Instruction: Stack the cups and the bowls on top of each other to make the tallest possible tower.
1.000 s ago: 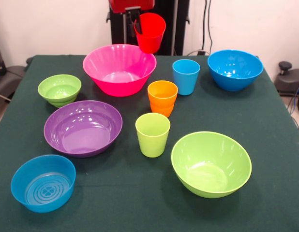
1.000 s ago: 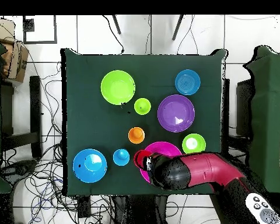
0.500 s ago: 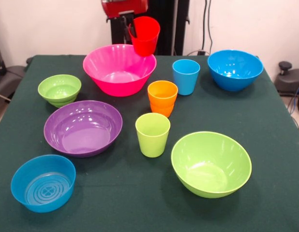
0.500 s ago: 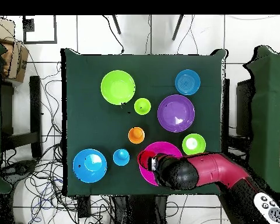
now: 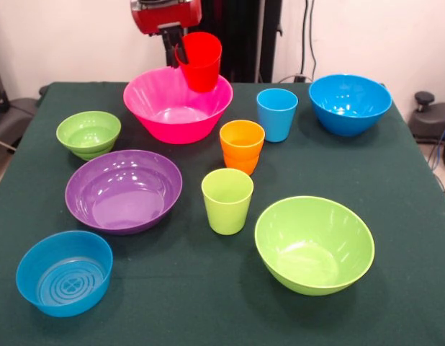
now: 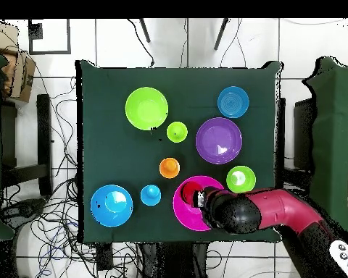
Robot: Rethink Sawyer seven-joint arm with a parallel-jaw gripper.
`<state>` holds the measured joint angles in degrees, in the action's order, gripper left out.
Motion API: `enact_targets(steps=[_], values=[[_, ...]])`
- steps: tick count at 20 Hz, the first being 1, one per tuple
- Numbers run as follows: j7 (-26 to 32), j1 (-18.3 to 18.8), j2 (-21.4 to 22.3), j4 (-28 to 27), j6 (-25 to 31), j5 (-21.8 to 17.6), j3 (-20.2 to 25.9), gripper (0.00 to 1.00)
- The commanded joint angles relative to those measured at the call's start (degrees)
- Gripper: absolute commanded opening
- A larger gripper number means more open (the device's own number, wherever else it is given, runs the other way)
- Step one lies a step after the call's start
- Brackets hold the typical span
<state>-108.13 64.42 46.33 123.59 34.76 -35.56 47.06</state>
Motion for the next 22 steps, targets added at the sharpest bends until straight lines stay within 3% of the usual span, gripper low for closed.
enact_targets(steps=[1,14,22], values=[[18.47,-0.26,-3.99,-4.38,5.36,-6.11,3.66,0.0],[17.15,-0.32,-3.65,-3.09,3.87,-10.57,4.94,0.0],[20.63,2.82,-5.04,-2.71,4.8,-11.7,7.5,0.0]])
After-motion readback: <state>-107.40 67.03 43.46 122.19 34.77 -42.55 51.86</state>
